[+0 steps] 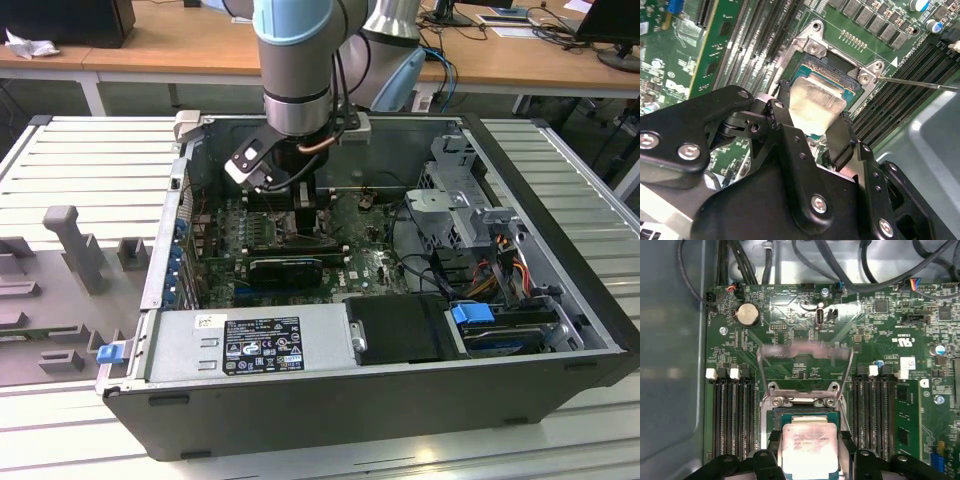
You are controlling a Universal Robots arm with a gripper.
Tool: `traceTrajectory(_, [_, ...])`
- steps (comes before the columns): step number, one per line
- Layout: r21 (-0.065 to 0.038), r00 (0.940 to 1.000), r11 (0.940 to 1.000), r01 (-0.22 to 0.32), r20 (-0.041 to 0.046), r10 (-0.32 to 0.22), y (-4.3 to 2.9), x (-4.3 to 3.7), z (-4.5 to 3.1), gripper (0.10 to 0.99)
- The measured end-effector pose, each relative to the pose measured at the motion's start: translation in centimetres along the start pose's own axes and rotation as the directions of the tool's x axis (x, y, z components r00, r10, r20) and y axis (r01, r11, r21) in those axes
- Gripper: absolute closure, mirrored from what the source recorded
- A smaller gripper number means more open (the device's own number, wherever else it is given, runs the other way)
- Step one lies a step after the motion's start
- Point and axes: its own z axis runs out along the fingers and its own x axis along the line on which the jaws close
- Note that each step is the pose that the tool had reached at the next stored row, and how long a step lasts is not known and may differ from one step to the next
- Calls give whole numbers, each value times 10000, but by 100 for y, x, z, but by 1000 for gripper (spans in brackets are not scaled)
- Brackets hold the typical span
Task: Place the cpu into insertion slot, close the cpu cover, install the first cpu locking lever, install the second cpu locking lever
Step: 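Place the cpu into insertion slot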
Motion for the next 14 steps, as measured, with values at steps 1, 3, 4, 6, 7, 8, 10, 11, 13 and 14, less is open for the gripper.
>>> traceTrajectory(1, [2, 10000, 10000, 1, 3, -1, -2, 4, 14, 553])
traceTrajectory(3, [4, 10000, 10000, 2, 7, -2, -7, 5, 52, 553])
traceTrajectory(4, [12, 10000, 10000, 1, 13, -1, -20, 10, 97, 553])
traceTrajectory(6, [14, 10000, 10000, 1, 14, -1, -21, 11, 104, 553])
traceTrajectory(7, [15, 10000, 10000, 1, 15, -1, -21, 11, 104, 478])
traceTrajectory(8, [14, 10000, 10000, 1, 15, -1, -21, 11, 103, 478])
traceTrajectory(10, [14, 10000, 10000, 1, 14, -1, -20, 11, 91, 478])
traceTrajectory(11, [13, 10000, 10000, 1, 12, -1, -20, 11, 91, 478])
traceTrajectory(13, [15, 10000, 10000, 3, 17, -3, -21, 10, 101, 478])
traceTrajectory(14, [15, 10000, 10000, 8, 17, -8, -21, 12, 103, 478])
